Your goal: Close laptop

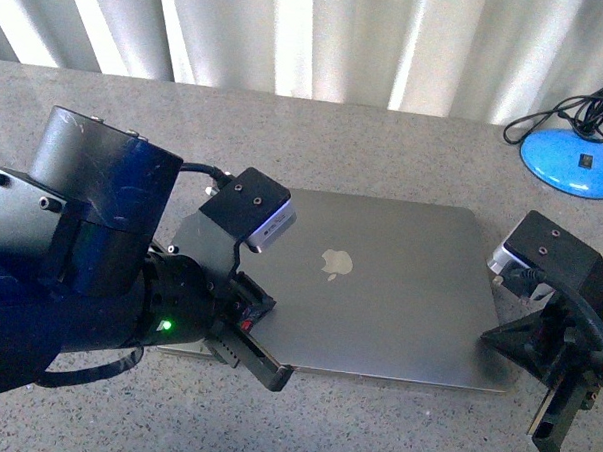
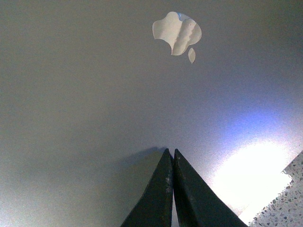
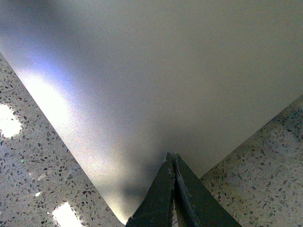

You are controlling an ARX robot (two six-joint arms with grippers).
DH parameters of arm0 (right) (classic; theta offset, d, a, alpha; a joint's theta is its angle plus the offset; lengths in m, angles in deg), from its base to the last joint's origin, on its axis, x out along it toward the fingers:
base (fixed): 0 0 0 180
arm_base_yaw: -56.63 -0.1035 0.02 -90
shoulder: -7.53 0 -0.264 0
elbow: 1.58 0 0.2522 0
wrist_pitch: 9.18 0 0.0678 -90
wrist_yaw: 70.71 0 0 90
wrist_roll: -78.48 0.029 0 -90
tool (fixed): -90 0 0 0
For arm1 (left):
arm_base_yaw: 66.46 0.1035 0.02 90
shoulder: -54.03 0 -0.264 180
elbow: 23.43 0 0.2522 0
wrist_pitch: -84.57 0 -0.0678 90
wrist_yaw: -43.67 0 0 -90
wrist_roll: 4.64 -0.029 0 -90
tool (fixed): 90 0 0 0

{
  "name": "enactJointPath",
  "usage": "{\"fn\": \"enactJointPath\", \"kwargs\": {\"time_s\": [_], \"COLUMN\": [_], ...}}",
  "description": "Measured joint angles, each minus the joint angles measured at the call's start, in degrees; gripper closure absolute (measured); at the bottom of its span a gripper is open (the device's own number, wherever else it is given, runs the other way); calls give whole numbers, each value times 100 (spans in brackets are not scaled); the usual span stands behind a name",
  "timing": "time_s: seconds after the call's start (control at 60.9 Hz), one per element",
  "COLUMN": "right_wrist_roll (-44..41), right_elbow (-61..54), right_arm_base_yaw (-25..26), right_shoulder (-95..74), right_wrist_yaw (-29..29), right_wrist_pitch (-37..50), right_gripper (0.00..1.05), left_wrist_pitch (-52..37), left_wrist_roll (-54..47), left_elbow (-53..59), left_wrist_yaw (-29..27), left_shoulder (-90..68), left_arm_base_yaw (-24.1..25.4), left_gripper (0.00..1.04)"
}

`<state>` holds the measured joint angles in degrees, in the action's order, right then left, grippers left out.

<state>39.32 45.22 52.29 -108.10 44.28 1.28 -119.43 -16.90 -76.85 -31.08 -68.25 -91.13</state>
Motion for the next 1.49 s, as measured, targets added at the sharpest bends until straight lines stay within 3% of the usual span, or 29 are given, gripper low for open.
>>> {"fn": "enactJointPath", "kwargs": {"time_s": [0.361, 0.525, 0.624, 0.739, 0.821, 0.853, 0.903, 0.985, 1.116, 1.132, 1.198, 1.28, 1.395, 1.493], "right_wrist_roll": [39, 146, 378, 815, 1355, 1556, 1834, 2094, 2186, 2256, 2815, 3373, 3668, 3757], "right_elbow": [-7, -120, -232, -393, -540, -614, -708, -822, -822, -857, -1283, -1637, -2006, -2282], "right_arm_base_yaw": [-48, -46, -11, 103, 286, 391, 568, 688, 702, 688, 518, 468, 446, 444], "right_shoulder": [-57, 256, 793, 1836, 3069, 3585, 4422, 5619, 5794, 5735, 5700, 5886, 6308, 6585], "right_wrist_yaw": [9, 68, 81, -9, -269, -332, -378, -369, -367, -522, -1687, -2387, -2448, -2476], "right_wrist_pitch": [116, 68, 70, 345, 546, 542, 240, -98, -107, -52, 890, 1471, 1534, 1473], "right_gripper": [104, 104, 104, 104, 104, 104, 98, 79, 56, 54, 65, 79, 102, 104], "left_wrist_pitch": [-94, -695, -1300, -1978, -1788, -1574, -1423, -1421, -1401, -1552, -2500, -2793, -2682, -2461], "left_wrist_roll": [66, 424, 944, 1937, 3254, 3545, 4002, 4249, 4336, 4199, 3342, 2269, 1565, 1388], "left_elbow": [35, 229, 400, 730, 1327, 1488, 1687, 1690, 1714, 1764, 2107, 2457, 2844, 3088], "left_wrist_yaw": [-59, -498, -1217, -2599, -4367, -4763, -5263, -5209, -5106, -4778, -3091, -1884, -1532, -1523], "left_shoulder": [-15, 122, 398, 1180, 2594, 3023, 3729, 3987, 3912, 3871, 3836, 4015, 4599, 5042], "left_arm_base_yaw": [74, 256, 468, 938, 1661, 1823, 2033, 2028, 1989, 2059, 2334, 2452, 2452, 2452], "left_gripper": [101, 101, 101, 101, 101, 101, 92, 74, 49, 50, 62, 77, 100, 101]}}
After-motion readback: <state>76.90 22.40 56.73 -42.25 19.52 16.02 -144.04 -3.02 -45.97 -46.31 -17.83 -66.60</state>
